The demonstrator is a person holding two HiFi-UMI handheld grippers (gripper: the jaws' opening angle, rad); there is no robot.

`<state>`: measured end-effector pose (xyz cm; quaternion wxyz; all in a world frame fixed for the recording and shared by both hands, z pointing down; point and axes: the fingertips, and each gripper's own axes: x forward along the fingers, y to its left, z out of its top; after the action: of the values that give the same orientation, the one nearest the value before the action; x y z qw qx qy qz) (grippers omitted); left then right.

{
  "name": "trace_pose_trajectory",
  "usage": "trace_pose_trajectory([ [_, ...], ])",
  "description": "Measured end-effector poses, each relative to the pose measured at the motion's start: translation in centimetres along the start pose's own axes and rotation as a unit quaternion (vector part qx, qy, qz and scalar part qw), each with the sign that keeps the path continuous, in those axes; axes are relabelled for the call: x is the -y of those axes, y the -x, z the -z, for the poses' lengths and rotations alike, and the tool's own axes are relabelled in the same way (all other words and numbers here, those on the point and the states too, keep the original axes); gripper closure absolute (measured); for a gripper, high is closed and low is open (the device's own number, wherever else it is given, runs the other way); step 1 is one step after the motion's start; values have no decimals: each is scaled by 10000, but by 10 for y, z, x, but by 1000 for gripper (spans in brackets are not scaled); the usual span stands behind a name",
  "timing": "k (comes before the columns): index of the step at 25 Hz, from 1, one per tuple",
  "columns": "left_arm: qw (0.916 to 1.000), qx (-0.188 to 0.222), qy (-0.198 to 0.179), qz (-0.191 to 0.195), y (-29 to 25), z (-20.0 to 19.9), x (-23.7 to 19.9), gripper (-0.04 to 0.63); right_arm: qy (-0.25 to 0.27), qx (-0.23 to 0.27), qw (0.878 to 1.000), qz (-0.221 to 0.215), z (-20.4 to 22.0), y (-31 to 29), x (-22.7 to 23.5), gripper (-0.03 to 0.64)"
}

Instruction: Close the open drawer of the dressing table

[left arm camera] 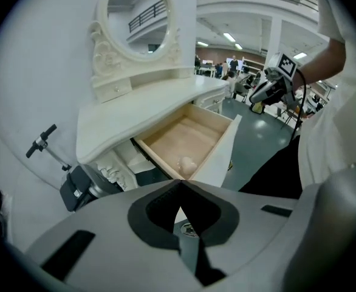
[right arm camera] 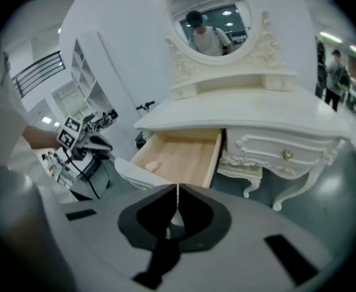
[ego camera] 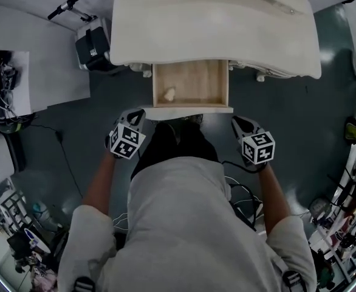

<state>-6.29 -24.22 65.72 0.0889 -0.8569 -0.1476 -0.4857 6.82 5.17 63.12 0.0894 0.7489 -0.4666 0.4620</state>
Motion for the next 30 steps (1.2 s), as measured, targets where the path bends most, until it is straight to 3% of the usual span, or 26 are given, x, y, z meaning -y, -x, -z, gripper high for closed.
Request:
trace_pose_trajectory([
  [3,9995,-202,-216,-114,-3,6,-1,591,853,-322,9958,-58,5,-5,8,600],
  [6,9982,-383,-451,29,-6,15,3,591,1092,-539,9923,-224,9,-10,16,588],
  [8,9953,-641,-714,88,-8,27,2,591,1368,-693,9878,-287,9,-16,19,515],
  [11,9882,-927,-1217,110,-9,42,-3,591,2033,-959,9738,-348,10,-24,21,499],
  [13,9805,-1177,-1547,279,-12,51,-2,556,2503,-1134,9608,-374,12,-29,24,488],
  [16,9655,-1636,-1922,641,-19,66,4,368,3139,-1424,9379,-392,19,-38,32,479],
  [17,9606,-1726,-2063,703,-22,70,5,342,3346,-1525,9290,-415,21,-40,33,479],
  [21,9462,-1791,-2617,646,-35,74,4,339,4229,-1928,8838,-543,33,-50,33,477],
  [24,9498,-1611,-2639,473,-39,67,5,341,4744,-2167,8511,-605,44,-55,32,466],
  [27,9484,-1552,-2741,355,-46,65,7,341,4790,-2228,8468,-624,50,-62,34,465],
  [30,9402,-1665,-2953,332,-52,69,10,355,4603,-2189,8583,-591,54,-68,34,466],
])
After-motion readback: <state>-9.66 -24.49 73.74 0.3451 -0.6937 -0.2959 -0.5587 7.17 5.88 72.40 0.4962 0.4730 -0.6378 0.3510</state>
